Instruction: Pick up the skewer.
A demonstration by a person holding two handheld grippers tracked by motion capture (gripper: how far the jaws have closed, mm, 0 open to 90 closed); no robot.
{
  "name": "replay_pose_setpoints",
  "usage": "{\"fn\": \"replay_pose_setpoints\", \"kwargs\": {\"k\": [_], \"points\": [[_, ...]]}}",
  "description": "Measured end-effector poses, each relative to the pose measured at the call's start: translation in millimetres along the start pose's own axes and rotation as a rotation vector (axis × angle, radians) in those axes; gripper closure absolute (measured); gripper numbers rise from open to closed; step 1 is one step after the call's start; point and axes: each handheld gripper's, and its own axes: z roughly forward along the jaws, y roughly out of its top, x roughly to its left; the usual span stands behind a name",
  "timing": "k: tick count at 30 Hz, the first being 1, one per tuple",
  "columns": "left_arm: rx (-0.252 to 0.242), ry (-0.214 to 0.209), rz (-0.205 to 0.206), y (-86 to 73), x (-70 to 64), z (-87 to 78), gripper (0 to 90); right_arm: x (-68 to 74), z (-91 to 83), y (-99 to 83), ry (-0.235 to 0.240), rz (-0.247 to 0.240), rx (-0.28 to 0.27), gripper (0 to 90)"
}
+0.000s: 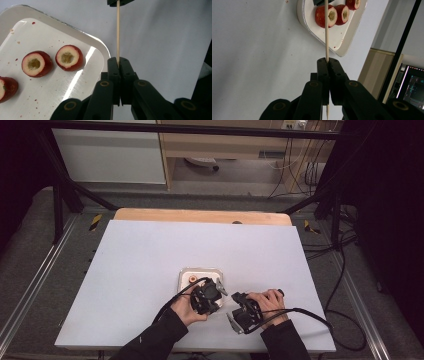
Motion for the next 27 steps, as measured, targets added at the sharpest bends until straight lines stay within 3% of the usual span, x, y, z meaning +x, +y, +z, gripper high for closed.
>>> {"fn": "replay_pose_setpoints", "kwargs": {"k": [2, 5, 8, 13, 18, 19, 20, 21, 27], "points": [[-0.003, 0.001, -0.001, -0.2, 0.1, -0.3, 88.6, -0.2, 0.1, -0.4, 0.003, 0.01, 0.001, 88.1], [-0.009, 0.014, -0.006, -2.7, 0.4, -1.6, 88.6, -3.9, -0.8, -3.7, 0.015, 0.125, 0.007, 79.2], [-0.028, 0.036, -0.017, -12.1, 5.4, -7.1, 88.6, -8.5, -2.6, -12.7, 0.021, 0.287, -0.01, 67.4], [-0.055, 0.065, -0.035, -26.7, 11.9, -15.6, 88.5, -11.5, -6.4, -31.3, 0.035, 0.636, -0.052, 51.6], [-0.096, 0.093, -0.088, -53.2, 20.6, -25.8, 88.5, -11.1, -9.0, -45.6, 0.019, 0.895, -0.088, 36.1], [-0.096, 0.093, -0.088, -53.2, 20.6, -25.8, 88.5, -11.1, -9.0, -45.6, 0.019, 0.895, -0.088, 36.1], [-0.112, 0.098, -0.1, -57.6, 21.2, -27.7, 88.5, -10.1, -7.0, -50.2, 0.05, 0.976, -0.077, 33.0], [-0.122, 0.104, -0.108, -61.8, 21.8, -29.9, 88.5, -9.1, -5.7, -51.7, 0.059, 1.017, -0.071, 30.7], [-0.194, 0.144, -0.15, -84.6, 24.1, -40.3, 88.5, -6.2, 3.9, -59.3, 0.139, 1.219, -0.052, 21.7]]}}
